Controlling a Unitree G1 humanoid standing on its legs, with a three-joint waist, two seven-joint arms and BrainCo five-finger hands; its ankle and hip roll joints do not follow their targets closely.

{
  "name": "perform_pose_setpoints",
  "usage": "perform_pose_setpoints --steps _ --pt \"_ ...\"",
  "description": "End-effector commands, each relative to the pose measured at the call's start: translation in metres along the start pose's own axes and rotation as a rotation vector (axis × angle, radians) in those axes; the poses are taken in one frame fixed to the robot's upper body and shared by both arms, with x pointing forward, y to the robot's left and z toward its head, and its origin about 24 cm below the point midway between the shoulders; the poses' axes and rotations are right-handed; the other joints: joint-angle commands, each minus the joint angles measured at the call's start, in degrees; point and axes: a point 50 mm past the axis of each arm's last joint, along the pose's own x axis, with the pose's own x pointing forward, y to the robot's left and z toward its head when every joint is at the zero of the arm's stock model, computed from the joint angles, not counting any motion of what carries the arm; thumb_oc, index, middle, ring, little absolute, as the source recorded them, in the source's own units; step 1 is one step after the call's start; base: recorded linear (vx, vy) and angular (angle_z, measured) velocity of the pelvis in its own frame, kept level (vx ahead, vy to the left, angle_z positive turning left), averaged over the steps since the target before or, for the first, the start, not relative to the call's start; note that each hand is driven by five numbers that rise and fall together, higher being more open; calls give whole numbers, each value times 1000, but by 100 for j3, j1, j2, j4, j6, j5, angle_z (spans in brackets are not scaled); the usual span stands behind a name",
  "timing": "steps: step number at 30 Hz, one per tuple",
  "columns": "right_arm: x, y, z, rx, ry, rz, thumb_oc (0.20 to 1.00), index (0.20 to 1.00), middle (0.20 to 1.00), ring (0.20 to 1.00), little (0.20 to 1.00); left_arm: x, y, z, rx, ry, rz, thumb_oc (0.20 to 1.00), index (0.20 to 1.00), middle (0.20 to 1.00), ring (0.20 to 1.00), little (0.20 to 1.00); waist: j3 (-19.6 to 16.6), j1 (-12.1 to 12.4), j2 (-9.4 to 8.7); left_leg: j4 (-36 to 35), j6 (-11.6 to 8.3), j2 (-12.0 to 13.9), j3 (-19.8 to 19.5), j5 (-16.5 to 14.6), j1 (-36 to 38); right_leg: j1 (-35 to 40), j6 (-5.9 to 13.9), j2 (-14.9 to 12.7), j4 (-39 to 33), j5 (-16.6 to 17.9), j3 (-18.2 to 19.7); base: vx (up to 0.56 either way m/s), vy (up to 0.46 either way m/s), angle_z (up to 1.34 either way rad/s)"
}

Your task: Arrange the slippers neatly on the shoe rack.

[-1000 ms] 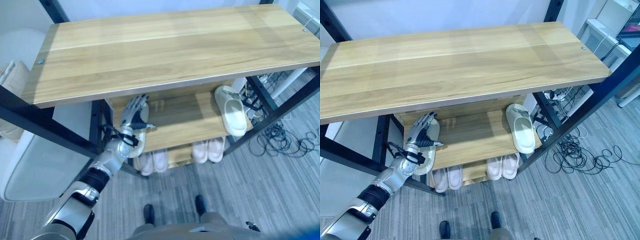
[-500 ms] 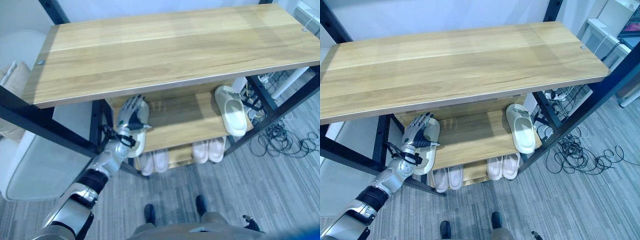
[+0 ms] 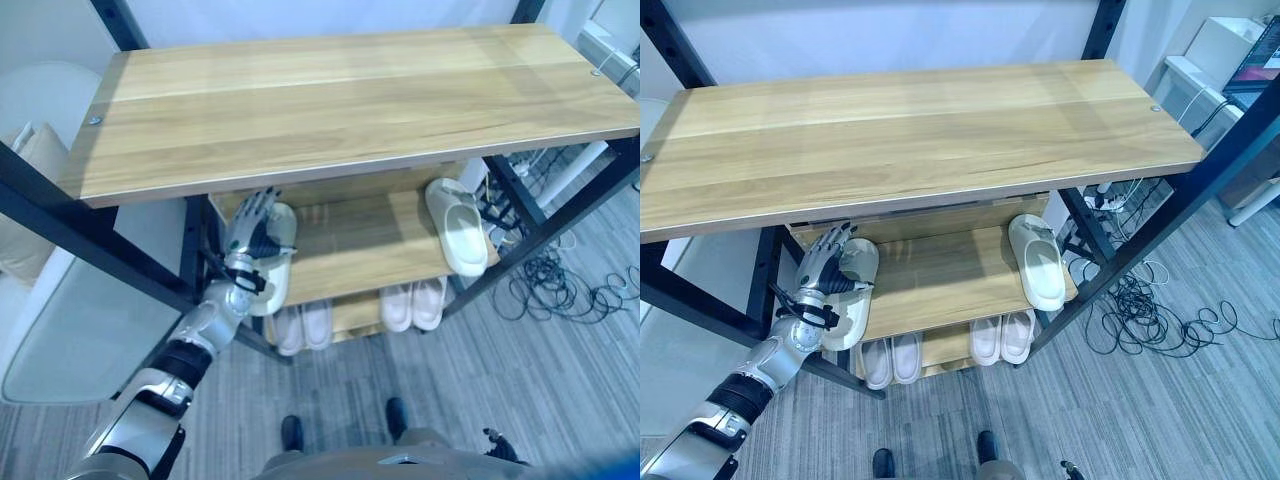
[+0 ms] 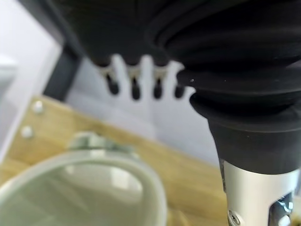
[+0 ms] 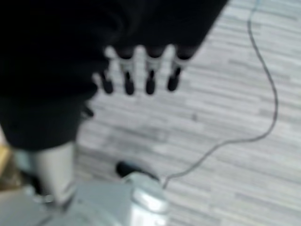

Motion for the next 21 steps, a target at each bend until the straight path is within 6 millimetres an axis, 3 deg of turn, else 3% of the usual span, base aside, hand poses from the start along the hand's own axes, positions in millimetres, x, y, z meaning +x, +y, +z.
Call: perform_pose_setpoints --steps 1,21 --pt "0 -5 -9 -20 45 -16 1000 1000 1000 1000 1000 35 93 -53 256 109 245 1000 1000 1000 1000 1000 -208 181 229 83 31 -221 -24 -411 199 115 431 -179 85 -186 -164 0 0 0" --pt "2 -4 -1 -27 19 -20 1000 1000 1000 1000 1000 38 102 -59 323 141 274 1000 1000 1000 1000 1000 -190 222 167 83 32 -219 -31 -418 115 45 439 -168 85 -187 -202 0 0 0"
